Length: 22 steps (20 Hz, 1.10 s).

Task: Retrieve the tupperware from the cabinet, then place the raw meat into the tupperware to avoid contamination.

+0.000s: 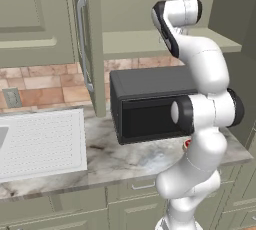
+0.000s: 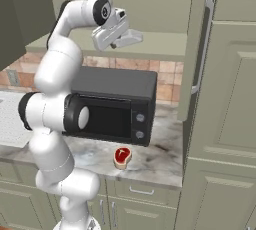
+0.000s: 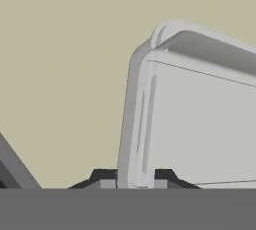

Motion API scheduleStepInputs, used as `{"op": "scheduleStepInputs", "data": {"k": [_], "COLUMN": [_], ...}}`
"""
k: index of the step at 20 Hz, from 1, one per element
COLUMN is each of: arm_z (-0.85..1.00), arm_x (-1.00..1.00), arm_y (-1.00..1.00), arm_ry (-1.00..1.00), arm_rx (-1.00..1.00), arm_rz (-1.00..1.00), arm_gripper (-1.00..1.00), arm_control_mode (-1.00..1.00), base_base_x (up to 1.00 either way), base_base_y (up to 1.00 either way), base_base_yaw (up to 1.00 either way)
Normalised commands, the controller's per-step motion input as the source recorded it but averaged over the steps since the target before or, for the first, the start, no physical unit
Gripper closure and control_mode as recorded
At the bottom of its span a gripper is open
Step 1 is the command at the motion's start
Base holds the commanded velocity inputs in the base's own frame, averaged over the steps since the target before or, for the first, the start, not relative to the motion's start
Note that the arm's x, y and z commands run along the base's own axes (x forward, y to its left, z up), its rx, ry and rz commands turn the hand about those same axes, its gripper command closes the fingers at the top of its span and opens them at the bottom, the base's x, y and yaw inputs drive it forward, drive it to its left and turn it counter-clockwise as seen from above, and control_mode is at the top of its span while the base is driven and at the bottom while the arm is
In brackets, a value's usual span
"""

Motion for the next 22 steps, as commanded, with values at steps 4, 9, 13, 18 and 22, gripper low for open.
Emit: {"op": "scheduleStepInputs", "data": {"k": [4, 9, 13, 18, 22], "arm_z": [0.0, -0.03, -0.06, 0.0, 0.0], "arm_x": [-0.05, -0.06, -0.09, -0.16, -0.2], "arm_y": [0.11, 0.08, 0.05, 0.04, 0.04], "arm_ry": [-0.07, -0.1, -0.15, -0.18, -0.1], "arm_rx": [0.0, -0.05, -0.1, -0.1, -0.06], "arm_rz": [0.0, 0.0, 0.0, 0.0, 0.0], "arm_gripper": [1.0, 1.0, 1.0, 1.0, 1.0], "arm_control_mode": [-1.0, -1.0, -1.0, -1.0, -1.0], "base_base_x": [0.0, 0.0, 0.0, 0.0, 0.0], "base_base_y": [0.0, 0.0, 0.0, 0.0, 0.0], "base_base_yaw": [0.0, 0.0, 0.0, 0.0, 0.0]}}
